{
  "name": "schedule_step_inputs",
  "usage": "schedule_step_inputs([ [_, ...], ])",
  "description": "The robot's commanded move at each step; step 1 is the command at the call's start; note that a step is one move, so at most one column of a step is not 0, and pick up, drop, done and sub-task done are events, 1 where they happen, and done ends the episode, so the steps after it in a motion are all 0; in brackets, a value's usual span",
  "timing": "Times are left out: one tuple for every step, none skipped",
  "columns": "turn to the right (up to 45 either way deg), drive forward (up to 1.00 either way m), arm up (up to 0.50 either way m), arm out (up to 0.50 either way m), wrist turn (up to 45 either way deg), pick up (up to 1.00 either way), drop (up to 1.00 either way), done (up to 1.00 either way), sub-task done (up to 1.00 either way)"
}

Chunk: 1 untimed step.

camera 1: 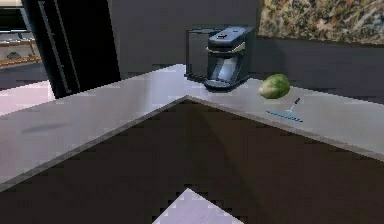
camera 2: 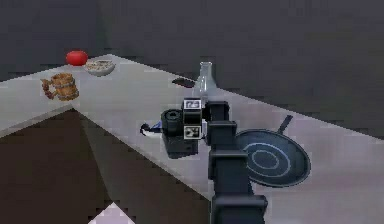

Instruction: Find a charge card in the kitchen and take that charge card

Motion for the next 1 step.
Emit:
schedule_step_inputs([
  [0.0, 0.00, 0.00, 0.00, 0.0, 0.00, 0.00, 1.00, 0.00],
])
